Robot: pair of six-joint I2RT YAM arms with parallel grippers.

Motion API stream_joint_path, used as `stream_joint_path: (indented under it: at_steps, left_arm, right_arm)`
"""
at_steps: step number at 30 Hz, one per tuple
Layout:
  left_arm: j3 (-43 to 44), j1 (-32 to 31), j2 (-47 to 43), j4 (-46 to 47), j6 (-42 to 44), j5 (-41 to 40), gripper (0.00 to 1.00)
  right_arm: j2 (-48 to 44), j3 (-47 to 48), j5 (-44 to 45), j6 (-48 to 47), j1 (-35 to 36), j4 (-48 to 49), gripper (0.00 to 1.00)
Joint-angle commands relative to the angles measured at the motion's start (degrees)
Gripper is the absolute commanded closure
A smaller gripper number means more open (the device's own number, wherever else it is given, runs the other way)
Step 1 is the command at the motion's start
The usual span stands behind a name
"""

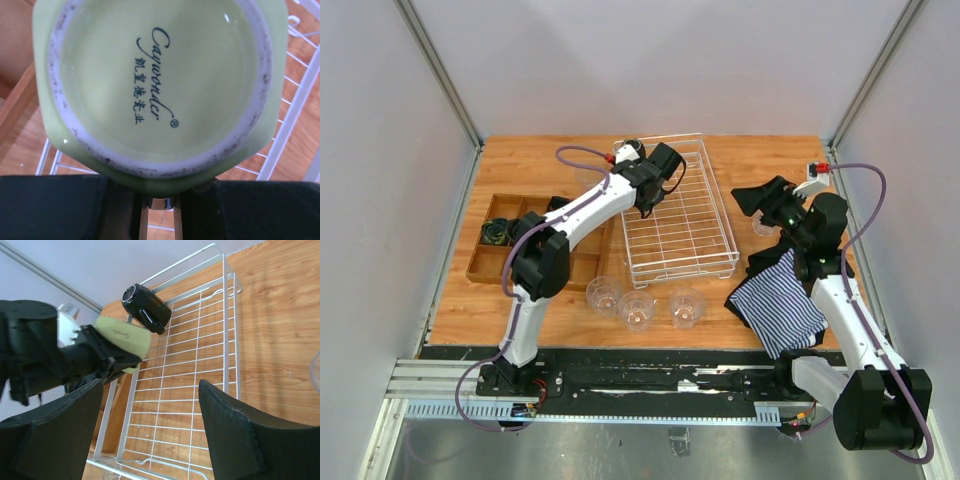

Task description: Load the cups into the dish rack

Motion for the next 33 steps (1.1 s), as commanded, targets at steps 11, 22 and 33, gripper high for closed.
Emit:
stream_joint_path:
  at_steps: [11,22,33]
  left_arm:
    - [8.5,0.0,7.9,-5.1,-3.7,-5.2,0.99]
    - [12.7,2.3,12.1,-4.8,-1.0,-3.7,0.99]
    - [13.4,2.7,13.1,-3.0,0.5,-0.9,0.62]
  right_arm:
    - [-0.2,-0.6,-2.6,-1.5,-2.5,0.9,0.23]
    - [1.3,-0.3,-3.3,-2.3,-2.5,1.0,0.23]
    - [2.9,1.2,-4.2,-2.9,-2.5,0.9,0.22]
